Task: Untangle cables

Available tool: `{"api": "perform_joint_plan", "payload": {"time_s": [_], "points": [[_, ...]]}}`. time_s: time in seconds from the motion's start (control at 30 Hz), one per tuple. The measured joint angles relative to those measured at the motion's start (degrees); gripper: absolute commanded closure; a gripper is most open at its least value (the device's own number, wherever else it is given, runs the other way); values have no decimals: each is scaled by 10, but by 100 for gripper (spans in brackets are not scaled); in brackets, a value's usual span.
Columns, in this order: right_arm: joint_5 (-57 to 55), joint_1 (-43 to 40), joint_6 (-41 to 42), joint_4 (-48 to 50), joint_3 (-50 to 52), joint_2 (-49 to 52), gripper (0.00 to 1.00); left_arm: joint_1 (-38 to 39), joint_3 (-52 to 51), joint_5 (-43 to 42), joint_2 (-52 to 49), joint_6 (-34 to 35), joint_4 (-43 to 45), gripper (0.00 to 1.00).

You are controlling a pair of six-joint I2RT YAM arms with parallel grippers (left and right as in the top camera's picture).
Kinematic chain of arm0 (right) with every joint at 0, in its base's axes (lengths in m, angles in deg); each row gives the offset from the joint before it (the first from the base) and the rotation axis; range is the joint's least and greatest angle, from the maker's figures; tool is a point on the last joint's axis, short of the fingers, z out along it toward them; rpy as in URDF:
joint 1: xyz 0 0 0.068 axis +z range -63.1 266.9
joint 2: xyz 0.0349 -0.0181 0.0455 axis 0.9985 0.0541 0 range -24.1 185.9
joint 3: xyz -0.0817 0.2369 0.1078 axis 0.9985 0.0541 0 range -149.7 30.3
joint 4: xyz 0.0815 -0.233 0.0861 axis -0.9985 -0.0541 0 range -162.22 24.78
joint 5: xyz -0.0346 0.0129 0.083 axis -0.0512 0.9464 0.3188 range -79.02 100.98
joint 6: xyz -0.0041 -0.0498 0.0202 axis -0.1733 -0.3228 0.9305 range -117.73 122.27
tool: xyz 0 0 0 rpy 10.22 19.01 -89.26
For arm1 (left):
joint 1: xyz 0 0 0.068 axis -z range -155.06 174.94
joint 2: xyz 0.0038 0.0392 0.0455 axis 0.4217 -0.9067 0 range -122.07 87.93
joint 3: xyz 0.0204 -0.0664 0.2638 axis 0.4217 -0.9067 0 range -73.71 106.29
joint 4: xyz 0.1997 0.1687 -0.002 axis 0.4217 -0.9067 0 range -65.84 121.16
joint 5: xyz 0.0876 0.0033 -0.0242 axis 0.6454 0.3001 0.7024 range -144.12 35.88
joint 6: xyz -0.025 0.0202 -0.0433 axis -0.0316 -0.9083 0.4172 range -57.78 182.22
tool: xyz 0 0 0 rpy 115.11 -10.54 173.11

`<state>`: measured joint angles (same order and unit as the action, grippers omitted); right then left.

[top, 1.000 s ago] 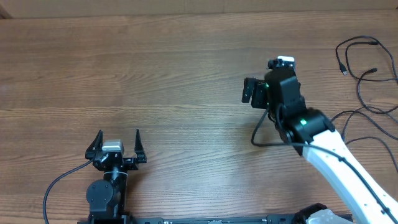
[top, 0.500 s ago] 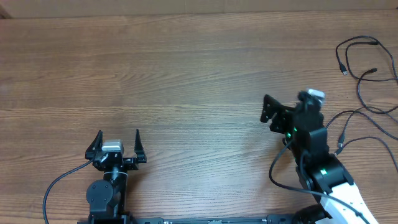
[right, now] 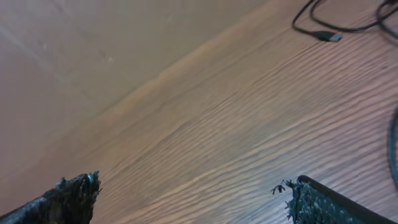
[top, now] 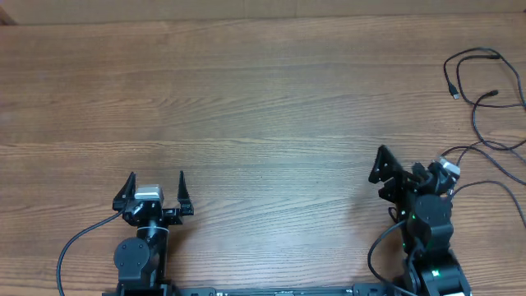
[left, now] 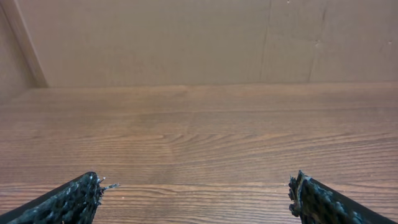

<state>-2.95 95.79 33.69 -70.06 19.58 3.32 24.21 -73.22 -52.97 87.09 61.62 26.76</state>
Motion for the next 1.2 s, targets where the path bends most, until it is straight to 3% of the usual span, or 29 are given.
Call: {"api": "perform_joint_plan", "payload": {"time_s": [0.27, 0.5, 1.2], "points": [[1, -10, 0, 7, 93, -103, 0, 0, 0, 0, 0, 0, -1, 0], [2, -12, -4, 9, 97, -130, 0, 0, 0, 0, 0, 0, 0, 0], [67, -47, -243, 5, 97, -266, 0, 0, 0, 0, 0, 0, 0, 0]]}}
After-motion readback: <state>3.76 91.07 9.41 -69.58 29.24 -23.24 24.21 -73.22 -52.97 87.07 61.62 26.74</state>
